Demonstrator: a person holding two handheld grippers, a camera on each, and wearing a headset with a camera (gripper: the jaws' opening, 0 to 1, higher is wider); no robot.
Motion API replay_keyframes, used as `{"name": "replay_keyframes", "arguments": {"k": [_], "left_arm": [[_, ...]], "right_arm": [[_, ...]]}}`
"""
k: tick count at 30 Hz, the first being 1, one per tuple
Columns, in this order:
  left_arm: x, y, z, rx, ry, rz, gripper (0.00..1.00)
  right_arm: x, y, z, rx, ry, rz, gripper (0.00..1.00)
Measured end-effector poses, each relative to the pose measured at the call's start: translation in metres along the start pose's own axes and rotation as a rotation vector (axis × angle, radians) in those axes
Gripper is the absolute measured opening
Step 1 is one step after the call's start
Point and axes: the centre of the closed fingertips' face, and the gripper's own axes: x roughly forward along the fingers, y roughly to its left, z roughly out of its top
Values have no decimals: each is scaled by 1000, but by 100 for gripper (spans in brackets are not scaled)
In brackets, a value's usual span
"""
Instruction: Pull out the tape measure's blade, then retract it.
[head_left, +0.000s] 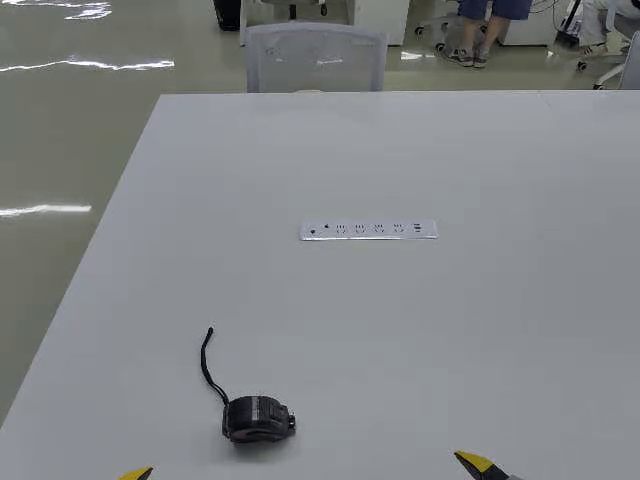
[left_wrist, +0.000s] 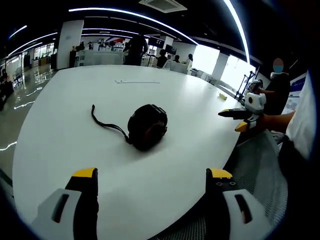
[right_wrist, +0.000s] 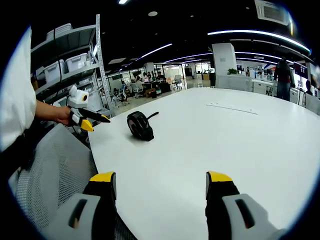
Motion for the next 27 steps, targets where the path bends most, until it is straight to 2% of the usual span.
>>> {"name": "replay_keyframes", "arguments": {"k": [11,27], "left_arm": [[-6,2,-4,-5,3,7,88],[-7,1,-6,-5,11,10,88]], "right_arm": [[-7,1,-3,5,2,-12,75],[-8,1,-5,12,1,-12,75]]}}
